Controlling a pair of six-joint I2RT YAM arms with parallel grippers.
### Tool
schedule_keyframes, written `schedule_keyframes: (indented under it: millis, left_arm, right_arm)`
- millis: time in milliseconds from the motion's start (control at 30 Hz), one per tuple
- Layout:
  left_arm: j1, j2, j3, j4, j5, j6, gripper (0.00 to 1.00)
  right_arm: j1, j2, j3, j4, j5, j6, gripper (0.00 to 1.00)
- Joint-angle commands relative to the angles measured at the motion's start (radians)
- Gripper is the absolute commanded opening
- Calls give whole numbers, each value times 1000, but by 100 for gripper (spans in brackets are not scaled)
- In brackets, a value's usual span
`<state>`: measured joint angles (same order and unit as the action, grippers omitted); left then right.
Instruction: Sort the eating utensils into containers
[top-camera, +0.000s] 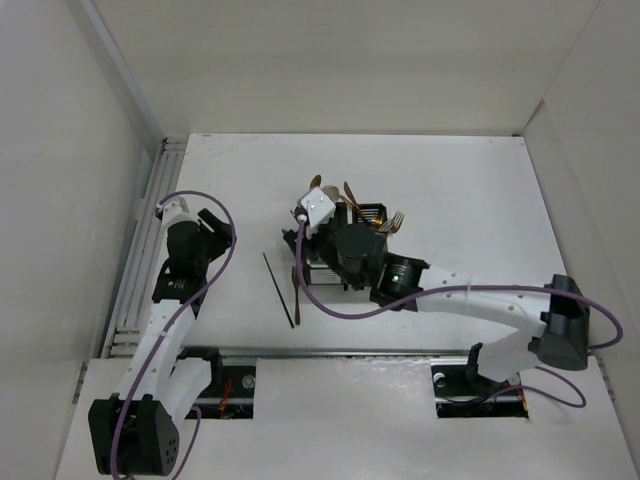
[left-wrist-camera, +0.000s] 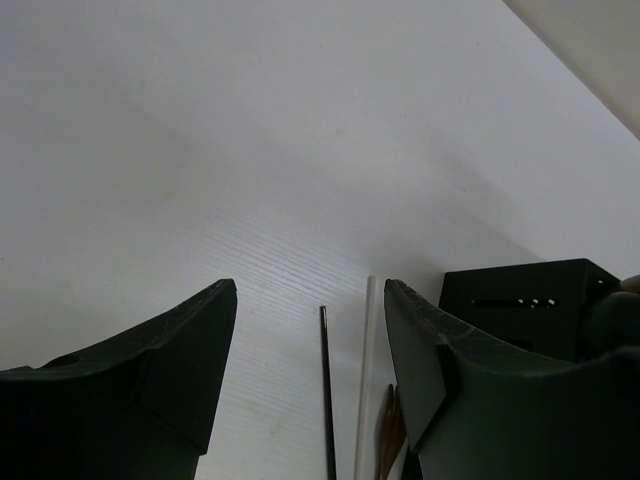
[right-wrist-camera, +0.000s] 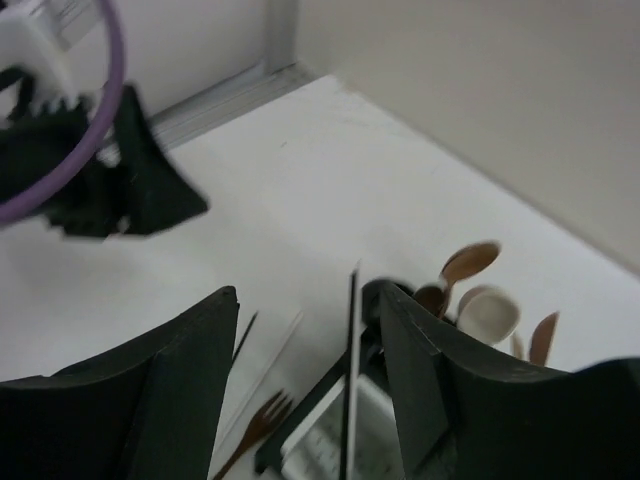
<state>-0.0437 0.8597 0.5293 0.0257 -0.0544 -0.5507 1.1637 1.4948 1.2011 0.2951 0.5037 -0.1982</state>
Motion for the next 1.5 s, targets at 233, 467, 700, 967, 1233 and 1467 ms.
schedule_keyframes:
  millis: [233, 467, 700, 967, 1233, 1467]
  left_arm:
    - [-61, -77, -49, 5, -103, 1, 59]
    - [-125, -99, -68, 33, -116, 11, 59]
    - [-143, -131, -77, 33, -125, 11, 60]
    - [-153, -171, -95, 23, -134, 11, 60]
    - [-153, -171, -95, 23, -134, 11, 61]
    - [-153, -171, -95, 23, -134, 11, 61]
  right_arm:
    - [142, 97, -20, -678, -154, 597, 53]
    - [192, 280, 101, -746, -137, 686, 41]
    - [192, 400, 141, -743, -82, 740, 42]
    - [172, 418, 129, -734, -71, 795, 43]
    - [146, 446, 118, -671, -83, 764, 42]
    - [137, 489, 127, -662, -102, 753, 37]
